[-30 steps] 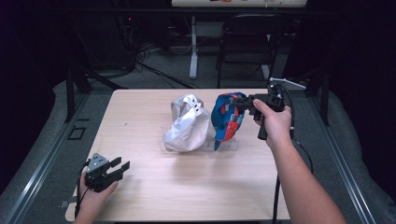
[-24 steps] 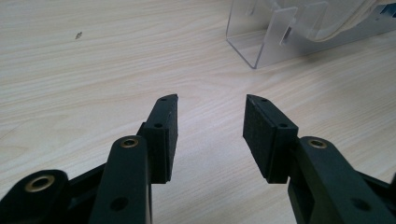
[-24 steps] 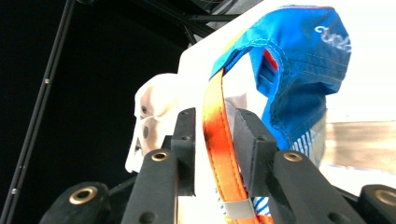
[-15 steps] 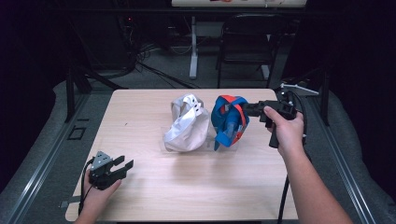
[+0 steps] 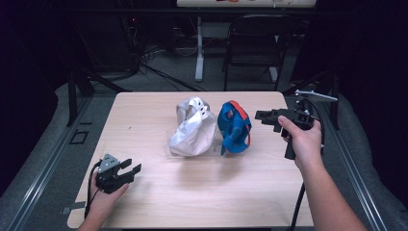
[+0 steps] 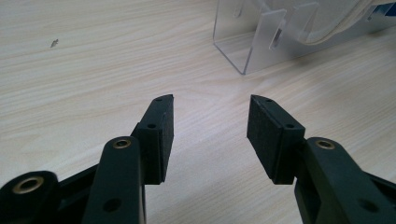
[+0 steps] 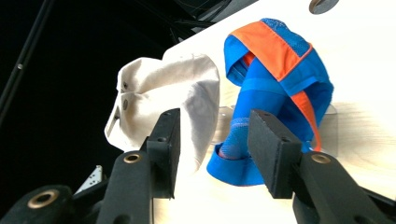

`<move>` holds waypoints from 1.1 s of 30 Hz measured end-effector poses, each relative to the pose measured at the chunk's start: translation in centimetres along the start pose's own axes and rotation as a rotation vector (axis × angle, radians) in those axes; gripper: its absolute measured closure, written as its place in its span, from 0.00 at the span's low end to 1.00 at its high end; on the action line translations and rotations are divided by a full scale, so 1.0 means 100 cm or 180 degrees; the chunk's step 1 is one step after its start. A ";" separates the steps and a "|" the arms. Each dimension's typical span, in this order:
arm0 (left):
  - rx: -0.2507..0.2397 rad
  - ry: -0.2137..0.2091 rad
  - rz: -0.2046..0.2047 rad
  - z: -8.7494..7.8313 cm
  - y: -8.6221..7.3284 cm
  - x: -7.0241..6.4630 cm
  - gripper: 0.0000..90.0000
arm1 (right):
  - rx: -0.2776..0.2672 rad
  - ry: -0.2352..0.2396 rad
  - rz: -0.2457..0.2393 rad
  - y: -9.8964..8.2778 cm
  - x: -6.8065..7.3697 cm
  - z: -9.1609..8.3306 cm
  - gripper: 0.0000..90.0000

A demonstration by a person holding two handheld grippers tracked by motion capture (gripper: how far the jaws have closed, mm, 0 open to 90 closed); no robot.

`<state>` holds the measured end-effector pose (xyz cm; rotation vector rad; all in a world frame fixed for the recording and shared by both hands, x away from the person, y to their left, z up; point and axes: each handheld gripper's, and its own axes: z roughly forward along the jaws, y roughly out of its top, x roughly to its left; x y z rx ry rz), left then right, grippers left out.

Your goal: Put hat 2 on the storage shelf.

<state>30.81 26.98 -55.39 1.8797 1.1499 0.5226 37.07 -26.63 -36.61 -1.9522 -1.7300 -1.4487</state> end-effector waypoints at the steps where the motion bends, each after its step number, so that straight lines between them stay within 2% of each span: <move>1: -0.0001 0.0000 0.0001 0.000 0.000 0.000 0.58 | -0.0033 -0.0015 0.0008 -0.001 0.001 0.000 0.60; 2: 0.0001 -0.0001 -0.0005 0.000 0.000 0.000 0.58 | 0.0004 -0.0028 -0.0037 -0.001 0.000 -0.002 0.59; 8: 0.0013 0.0006 0.0009 0.000 0.000 0.000 0.57 | -0.0019 -0.0053 -0.0139 -0.007 0.002 -0.004 0.56; 17: 0.0007 0.0003 0.0010 0.000 0.000 0.000 0.57 | 0.0009 -0.0206 -0.0400 -0.018 0.003 -0.005 0.52; 20: 0.0028 0.0009 0.0016 0.000 0.000 0.001 0.57 | -0.0004 -0.0179 -0.0425 -0.024 0.001 -0.006 0.52; 23: 0.0021 0.0007 0.0013 0.000 0.000 0.001 0.57 | 0.0022 -0.0132 -0.0433 -0.033 -0.002 -0.005 0.52; 27: 0.0016 0.0003 0.0007 0.000 0.000 -0.001 0.57 | 0.0029 -0.0224 -0.0596 -0.049 -0.004 -0.001 0.52; 30: 0.0017 0.0006 0.0009 0.000 0.000 0.000 0.57 | -0.0017 -0.0354 -0.0716 -0.062 -0.010 0.001 0.52; 33: 0.0020 0.0006 0.0012 0.000 0.000 0.000 0.57 | -0.0010 -0.0350 -0.0758 -0.078 -0.017 0.004 0.52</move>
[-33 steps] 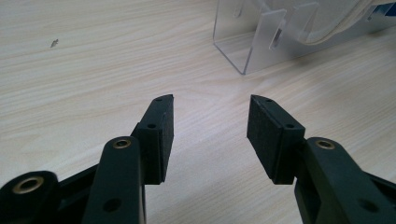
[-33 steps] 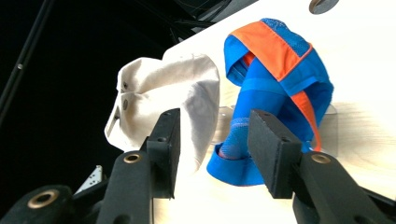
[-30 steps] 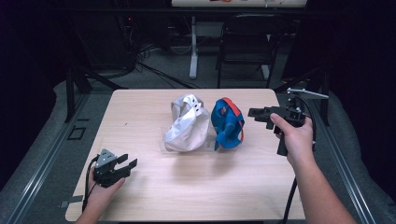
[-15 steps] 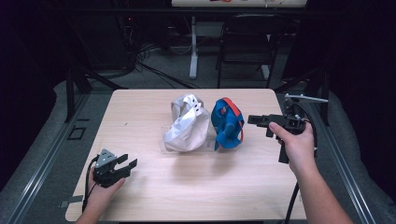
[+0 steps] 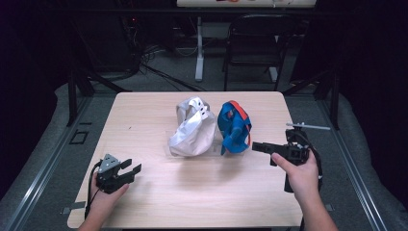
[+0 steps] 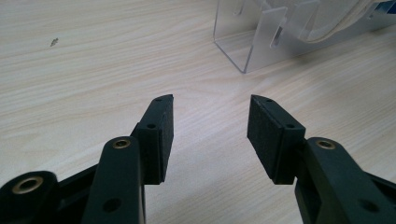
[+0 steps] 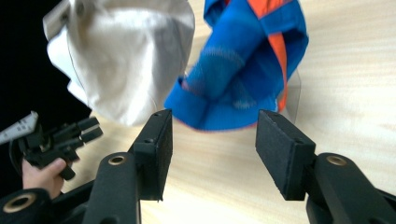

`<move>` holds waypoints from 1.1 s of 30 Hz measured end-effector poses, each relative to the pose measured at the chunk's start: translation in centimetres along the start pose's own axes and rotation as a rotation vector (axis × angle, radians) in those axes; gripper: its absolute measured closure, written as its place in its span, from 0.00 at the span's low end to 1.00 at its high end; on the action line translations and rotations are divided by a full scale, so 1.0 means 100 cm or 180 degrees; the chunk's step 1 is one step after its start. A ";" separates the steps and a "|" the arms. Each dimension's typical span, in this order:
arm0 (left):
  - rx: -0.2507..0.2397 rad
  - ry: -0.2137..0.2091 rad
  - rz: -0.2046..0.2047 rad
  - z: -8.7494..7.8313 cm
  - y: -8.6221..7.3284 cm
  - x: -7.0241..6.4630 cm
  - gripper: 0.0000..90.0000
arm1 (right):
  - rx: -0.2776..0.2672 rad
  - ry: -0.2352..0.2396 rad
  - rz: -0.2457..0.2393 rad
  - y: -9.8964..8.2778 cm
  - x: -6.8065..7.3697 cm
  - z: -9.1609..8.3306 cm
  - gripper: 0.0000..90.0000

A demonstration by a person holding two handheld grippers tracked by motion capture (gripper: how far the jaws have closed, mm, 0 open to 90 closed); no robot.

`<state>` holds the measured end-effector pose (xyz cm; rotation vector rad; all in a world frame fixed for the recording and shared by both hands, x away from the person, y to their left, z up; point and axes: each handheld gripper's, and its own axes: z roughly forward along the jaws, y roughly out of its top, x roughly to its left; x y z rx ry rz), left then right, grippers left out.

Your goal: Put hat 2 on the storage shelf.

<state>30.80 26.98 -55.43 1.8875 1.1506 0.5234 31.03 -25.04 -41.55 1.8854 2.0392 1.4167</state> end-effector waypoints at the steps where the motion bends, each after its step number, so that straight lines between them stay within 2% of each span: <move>1: -0.0009 -0.0003 0.0000 0.000 0.000 0.000 0.57 | 0.0005 -0.0021 -0.0015 -0.006 -0.001 0.001 0.52; 5: -0.0011 -0.0003 -0.0008 0.000 0.000 -0.001 0.57 | 0.0029 -0.0075 -0.0059 -0.029 -0.006 0.007 0.52; 10: -0.0008 -0.0001 -0.0009 0.000 0.000 -0.001 0.57 | 0.0056 -0.0074 0.0000 -0.056 -0.015 0.018 0.52; 12: -0.0011 -0.0003 0.0002 0.000 0.000 0.000 0.57 | 0.0040 -0.0092 0.0005 -0.061 -0.017 0.020 0.52; 14: 0.0011 -0.0005 0.0001 0.000 0.000 0.000 0.57 | 0.0022 -0.0100 0.0018 -0.076 -0.021 0.025 0.53; 17: 0.0004 -0.0005 -0.0009 0.000 0.000 0.000 0.57 | -0.0075 -0.0119 0.0013 -0.087 -0.024 0.029 0.53; 21: 0.0003 -0.0009 -0.0016 0.000 -0.001 0.000 0.57 | -0.0216 -0.0257 -0.0105 -0.098 -0.030 0.036 0.54; 24: 0.0042 -0.0013 -0.0008 0.000 0.000 0.000 0.57 | -0.0257 -0.0246 -0.0098 -0.103 -0.036 0.041 0.54; 31: 0.0018 -0.0013 -0.0014 0.002 -0.001 0.000 0.57 | -0.0099 -0.0299 -0.0020 -0.116 -0.047 0.057 0.54; 33: 0.0037 -0.0023 -0.0003 0.002 -0.001 0.000 0.57 | -0.0103 -0.0270 0.0025 -0.118 -0.049 0.060 0.54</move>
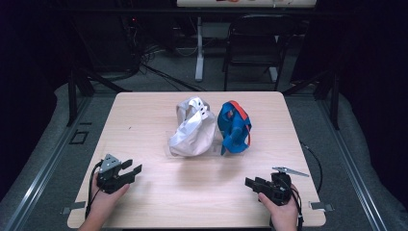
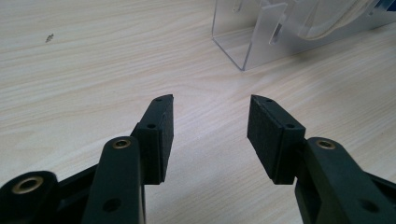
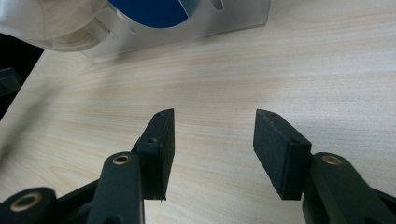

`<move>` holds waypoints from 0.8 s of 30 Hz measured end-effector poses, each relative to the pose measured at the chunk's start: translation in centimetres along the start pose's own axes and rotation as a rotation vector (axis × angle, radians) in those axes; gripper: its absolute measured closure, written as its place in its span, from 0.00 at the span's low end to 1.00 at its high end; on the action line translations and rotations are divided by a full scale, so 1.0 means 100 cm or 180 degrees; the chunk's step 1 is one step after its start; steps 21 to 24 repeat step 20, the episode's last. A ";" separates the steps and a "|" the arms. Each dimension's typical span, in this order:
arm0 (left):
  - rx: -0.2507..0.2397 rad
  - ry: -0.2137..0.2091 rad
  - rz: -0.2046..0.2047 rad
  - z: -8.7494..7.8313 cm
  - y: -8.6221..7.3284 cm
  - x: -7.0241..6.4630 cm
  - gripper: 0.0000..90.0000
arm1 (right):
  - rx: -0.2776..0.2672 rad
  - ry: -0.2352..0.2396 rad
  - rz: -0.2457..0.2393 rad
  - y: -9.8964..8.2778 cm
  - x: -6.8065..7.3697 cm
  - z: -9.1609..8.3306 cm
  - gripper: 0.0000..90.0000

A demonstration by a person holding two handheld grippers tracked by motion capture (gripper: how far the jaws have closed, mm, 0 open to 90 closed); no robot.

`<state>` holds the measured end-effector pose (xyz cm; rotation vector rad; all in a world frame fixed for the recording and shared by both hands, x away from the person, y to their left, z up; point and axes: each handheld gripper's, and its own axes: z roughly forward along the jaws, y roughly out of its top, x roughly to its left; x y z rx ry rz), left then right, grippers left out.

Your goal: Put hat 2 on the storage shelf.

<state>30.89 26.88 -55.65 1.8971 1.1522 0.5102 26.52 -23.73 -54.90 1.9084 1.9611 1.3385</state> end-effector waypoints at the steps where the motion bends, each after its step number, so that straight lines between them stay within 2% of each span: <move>1: 0.0020 -0.0002 0.0004 0.000 0.000 0.000 0.57 | 0.0024 -0.0044 -0.0038 0.000 -0.001 0.000 0.54; 8: 0.0057 -0.0034 -0.0009 0.002 -0.001 -0.001 0.57 | -0.0075 -0.0036 -0.0047 -0.005 0.000 0.007 0.54; 13: 0.0049 -0.0037 0.0001 0.005 -0.001 -0.002 0.57 | -0.0016 -0.0053 -0.0146 -0.007 0.002 0.013 0.53; 17: 0.0077 -0.0051 0.0006 0.005 -0.001 -0.002 0.56 | -0.0027 -0.0036 -0.0171 -0.007 0.002 0.014 0.53; 18: 0.0061 -0.0044 0.0009 0.005 -0.001 -0.003 0.56 | 0.0000 -0.0074 -0.0184 -0.006 0.003 0.012 0.53; 19: 0.0050 -0.0045 0.0017 0.005 0.000 -0.003 0.54 | -0.0079 -0.0046 -0.0172 -0.006 0.003 0.012 0.52; 24: 0.0050 -0.0045 0.0017 0.005 0.000 -0.003 0.53 | -0.0073 -0.0080 -0.0190 -0.006 0.003 0.010 0.52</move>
